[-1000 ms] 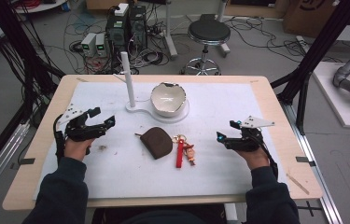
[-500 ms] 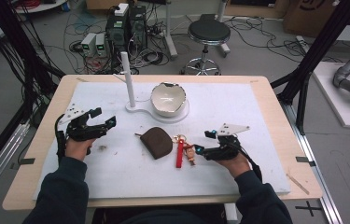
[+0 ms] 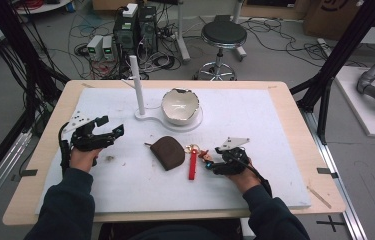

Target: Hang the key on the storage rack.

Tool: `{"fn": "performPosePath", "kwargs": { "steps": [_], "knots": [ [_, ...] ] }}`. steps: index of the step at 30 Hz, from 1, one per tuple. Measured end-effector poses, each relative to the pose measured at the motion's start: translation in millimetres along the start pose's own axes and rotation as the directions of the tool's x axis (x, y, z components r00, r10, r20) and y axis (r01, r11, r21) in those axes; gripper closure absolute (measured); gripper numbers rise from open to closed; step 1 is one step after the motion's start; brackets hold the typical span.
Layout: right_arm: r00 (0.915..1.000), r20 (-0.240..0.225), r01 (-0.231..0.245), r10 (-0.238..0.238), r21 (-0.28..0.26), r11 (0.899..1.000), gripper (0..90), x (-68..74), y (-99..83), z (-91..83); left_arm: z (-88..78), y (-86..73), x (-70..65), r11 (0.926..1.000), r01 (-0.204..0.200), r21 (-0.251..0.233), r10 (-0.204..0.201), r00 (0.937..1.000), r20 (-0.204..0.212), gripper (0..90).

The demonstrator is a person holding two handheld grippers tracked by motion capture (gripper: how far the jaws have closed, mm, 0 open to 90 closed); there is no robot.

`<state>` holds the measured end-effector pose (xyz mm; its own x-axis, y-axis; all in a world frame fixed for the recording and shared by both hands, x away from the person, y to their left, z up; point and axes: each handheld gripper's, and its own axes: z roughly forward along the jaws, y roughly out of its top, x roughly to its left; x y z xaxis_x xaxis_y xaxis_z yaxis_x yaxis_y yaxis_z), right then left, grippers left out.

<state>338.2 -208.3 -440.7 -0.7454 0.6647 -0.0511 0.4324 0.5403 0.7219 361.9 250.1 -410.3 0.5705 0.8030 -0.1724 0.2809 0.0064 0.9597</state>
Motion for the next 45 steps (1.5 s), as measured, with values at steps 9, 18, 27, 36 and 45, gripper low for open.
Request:
{"fn": "performPosePath", "kwargs": {
  "steps": [9,18,27,36,45],
  "knots": [
    [0.9933,-0.107,0.046,-0.043,0.027,0.999,62.5,1.1,2.2,7.6,0.8,-1.5,0.1,0.9999,-0.003,0.012,0.003,1.0000,-0.003,19.6],
    [0.9944,-0.105,-0.015,-0.003,-0.171,0.985,63.7,-20.4,18.5,-14.5,0.5,-2.9,2.9,0.9998,0.015,0.009,-0.015,0.9999,-0.007,19.6],
    [0.9919,-0.125,-0.020,-0.021,-0.323,0.946,64.1,-28.4,66.6,-21.0,0.2,-3.4,5.2,0.9997,0.022,0.009,-0.021,0.9997,-0.010,19.6],
    [0.9867,-0.103,0.077,-0.125,-0.383,0.920,64.5,-21.8,138.2,-20.6,0.5,-3.9,5.0,0.9997,0.017,0.017,-0.017,0.9998,-0.011,19.7],
    [0.9786,-0.129,0.092,-0.160,-0.420,0.903,64.7,-13.3,187.3,-7.5,0.1,-4.1,6.5,0.9996,0.024,0.012,-0.024,0.9996,-0.017,19.8]
  ]
}}
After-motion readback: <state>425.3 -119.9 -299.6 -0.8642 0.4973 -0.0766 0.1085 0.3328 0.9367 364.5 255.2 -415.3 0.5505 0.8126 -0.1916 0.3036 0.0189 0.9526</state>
